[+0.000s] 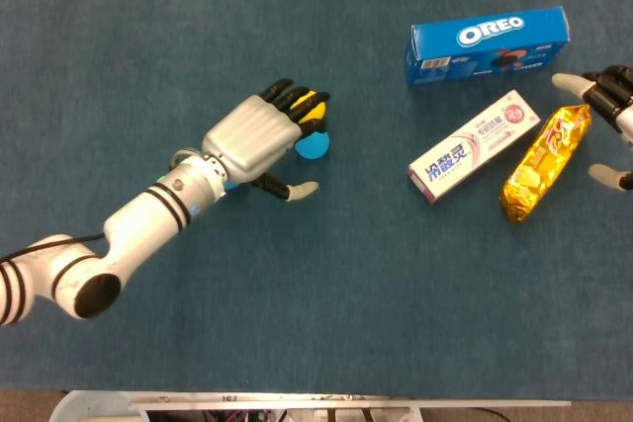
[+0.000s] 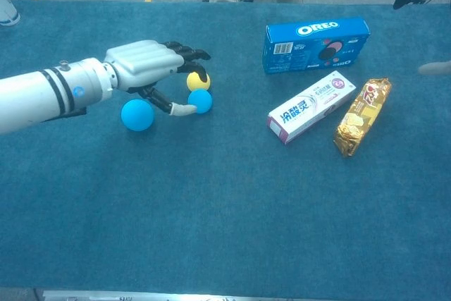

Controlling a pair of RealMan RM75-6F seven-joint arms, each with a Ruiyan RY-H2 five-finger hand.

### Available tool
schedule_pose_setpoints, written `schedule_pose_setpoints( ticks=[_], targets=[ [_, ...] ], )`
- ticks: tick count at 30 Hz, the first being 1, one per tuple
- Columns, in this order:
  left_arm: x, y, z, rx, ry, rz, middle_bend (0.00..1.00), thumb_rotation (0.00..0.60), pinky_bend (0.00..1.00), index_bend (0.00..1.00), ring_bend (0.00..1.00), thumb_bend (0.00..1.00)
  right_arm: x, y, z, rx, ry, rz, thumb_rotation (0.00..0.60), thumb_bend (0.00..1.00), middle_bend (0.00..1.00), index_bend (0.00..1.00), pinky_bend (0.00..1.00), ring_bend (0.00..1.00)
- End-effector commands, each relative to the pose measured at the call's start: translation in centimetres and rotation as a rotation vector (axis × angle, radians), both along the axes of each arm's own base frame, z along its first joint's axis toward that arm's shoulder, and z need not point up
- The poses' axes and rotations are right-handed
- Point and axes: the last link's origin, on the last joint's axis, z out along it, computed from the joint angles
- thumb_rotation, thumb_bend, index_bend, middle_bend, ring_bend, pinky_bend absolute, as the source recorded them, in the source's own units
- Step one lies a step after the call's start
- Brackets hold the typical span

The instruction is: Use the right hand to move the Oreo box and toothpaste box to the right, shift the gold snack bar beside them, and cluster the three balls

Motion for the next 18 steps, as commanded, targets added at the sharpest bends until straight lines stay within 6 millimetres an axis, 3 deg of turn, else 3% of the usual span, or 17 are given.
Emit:
schedule_pose_setpoints(
  ticks=[1, 7, 18],
  targets=[
    [0.8, 0.0, -1.0, -0.015, 0.007, 0.004, 0.00, 0.129, 0.00, 0.20, 0.00, 0.24, -0.1, -0.1, -0.1, 0.002, -0.002, -0.005, 0.600, 0.00, 0.33, 0.19, 0.53, 0.29],
    [1.5, 0.3, -2.2, -0.018, 0.007, 0.031, 0.00, 0.023, 0.00, 0.20, 0.00, 0.19, -0.5, -0.2, -0.2, 0.005, -0.004, -0.017, 0.600, 0.00, 0.33, 0.19, 0.53, 0.29],
    [1.4, 0.8, -4.6, -0.006, 0.024, 0.044, 0.00, 0.004, 0.00, 0.21, 0.00, 0.18, -1.2, -0.1, -0.1, 0.006, -0.011, -0.036, 0.600, 0.00, 0.33, 0.19, 0.53, 0.29]
  ],
)
